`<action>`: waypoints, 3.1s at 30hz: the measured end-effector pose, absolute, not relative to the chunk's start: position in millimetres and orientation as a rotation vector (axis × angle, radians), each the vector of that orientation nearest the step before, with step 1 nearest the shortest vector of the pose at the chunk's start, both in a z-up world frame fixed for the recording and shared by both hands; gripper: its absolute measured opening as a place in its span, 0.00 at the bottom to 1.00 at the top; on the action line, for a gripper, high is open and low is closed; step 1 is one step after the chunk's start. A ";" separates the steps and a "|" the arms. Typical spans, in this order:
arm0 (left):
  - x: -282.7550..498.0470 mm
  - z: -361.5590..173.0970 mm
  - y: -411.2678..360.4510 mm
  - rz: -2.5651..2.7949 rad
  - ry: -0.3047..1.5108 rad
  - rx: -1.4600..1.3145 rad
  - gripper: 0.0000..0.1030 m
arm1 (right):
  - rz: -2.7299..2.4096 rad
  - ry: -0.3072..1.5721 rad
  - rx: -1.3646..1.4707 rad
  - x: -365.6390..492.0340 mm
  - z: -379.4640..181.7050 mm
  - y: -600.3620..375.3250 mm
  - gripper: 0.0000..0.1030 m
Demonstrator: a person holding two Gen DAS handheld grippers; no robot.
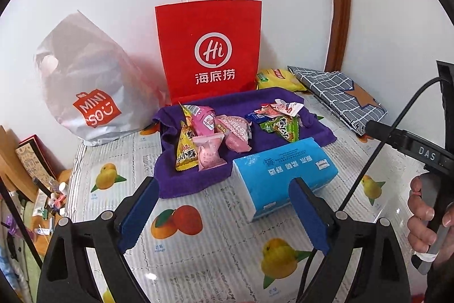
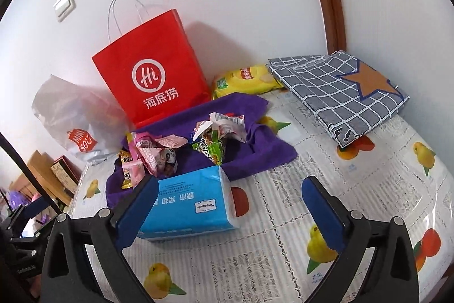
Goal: Organize snacks
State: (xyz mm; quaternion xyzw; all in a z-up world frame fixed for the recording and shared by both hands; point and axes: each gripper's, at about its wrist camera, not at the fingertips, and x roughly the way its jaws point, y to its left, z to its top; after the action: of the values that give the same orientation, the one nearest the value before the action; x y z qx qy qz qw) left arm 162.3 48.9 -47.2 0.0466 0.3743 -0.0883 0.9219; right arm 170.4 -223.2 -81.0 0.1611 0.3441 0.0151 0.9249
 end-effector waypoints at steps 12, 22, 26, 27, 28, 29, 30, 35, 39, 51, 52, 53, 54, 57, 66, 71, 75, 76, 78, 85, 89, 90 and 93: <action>162.3 -50.3 47.1 -0.177 0.776 0.089 0.90 | -0.005 0.626 0.320 154.4 -75.2 -234.1 1.00; 148.1 -42.4 28.9 -0.159 0.780 0.107 0.90 | -0.005 0.650 0.255 142.5 -58.3 -231.4 1.00; 136.9 -36.6 16.1 -0.155 0.768 0.103 0.90 | -0.008 0.632 0.191 131.1 -50.1 -231.0 1.00; 135.4 -36.1 12.9 -0.153 0.770 0.106 0.90 | -0.006 0.626 0.183 128.3 -47.9 -231.8 1.00; 133.6 -35.7 9.1 -0.146 0.774 0.111 0.90 | -0.001 0.619 0.181 125.3 -45.9 -233.6 1.00; 132.3 -35.2 6.6 -0.137 0.776 0.112 0.90 | -0.001 0.619 0.183 123.4 -44.5 -235.5 1.00; 130.5 -34.3 3.9 -0.123 0.778 0.110 0.90 | 0.002 0.622 0.178 121.7 -43.0 -235.9 1.00; 118.0 -27.4 -5.7 -0.070 0.770 0.096 0.90 | 0.032 0.620 0.136 110.7 -34.1 -236.8 1.00; 110.5 -23.1 -9.3 -0.041 0.773 0.066 0.90 | 0.051 0.630 0.101 103.7 -28.6 -234.9 1.00; 90.2 -4.8 3.8 0.029 0.750 0.015 0.90 | 0.092 0.648 0.088 91.9 -27.2 -238.6 1.00; 89.0 -4.1 4.6 0.033 0.749 0.014 0.90 | 0.092 0.648 0.087 90.9 -26.5 -238.9 1.00; 87.9 -3.3 5.5 0.038 0.746 0.014 0.90 | 0.091 0.649 0.085 90.1 -25.9 -239.2 1.00; 86.7 -2.5 6.2 0.042 0.744 0.013 0.90 | 0.089 0.649 0.084 89.8 -25.4 -239.4 1.00; 85.1 -0.8 8.8 0.047 0.742 0.008 0.90 | 0.088 0.653 0.085 89.5 -25.0 -240.7 1.00; 81.2 1.6 11.3 0.051 0.738 0.004 0.90 | 0.084 0.654 0.079 86.2 -24.5 -238.3 1.00; 79.3 4.3 11.1 0.049 0.731 0.006 0.90 | 0.088 0.651 0.075 83.9 -22.9 -236.5 1.00; 78.6 5.3 10.9 0.051 0.731 0.003 0.90 | 0.092 0.655 0.084 83.8 -22.7 -237.3 1.00; 78.5 5.3 11.2 0.051 0.731 0.004 0.90 | 0.090 0.656 0.083 83.5 -22.7 -236.8 1.00; 78.0 5.9 12.1 0.052 0.730 0.004 0.90 | 0.090 0.655 0.083 82.9 -22.1 -236.3 1.00; 79.2 6.6 16.1 0.058 0.735 -0.003 0.90 | 0.096 0.654 0.084 83.6 -21.8 -233.5 1.00; 78.4 5.1 17.0 0.062 0.734 -0.003 0.90 | 0.100 0.657 0.086 84.1 -22.3 -232.3 1.00; 78.7 5.2 17.9 0.060 0.734 -0.006 0.90 | 0.099 0.657 0.084 84.1 -22.6 -232.1 1.00; 77.9 4.0 17.4 0.062 0.734 -0.001 0.90 | 0.096 0.656 0.081 84.5 -22.7 -230.7 1.00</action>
State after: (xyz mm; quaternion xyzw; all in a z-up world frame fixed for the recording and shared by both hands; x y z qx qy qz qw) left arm 77.9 17.4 4.0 -0.0006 0.3587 0.0302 0.9330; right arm 84.5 -230.7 -22.7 0.0395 0.3219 0.0472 0.9448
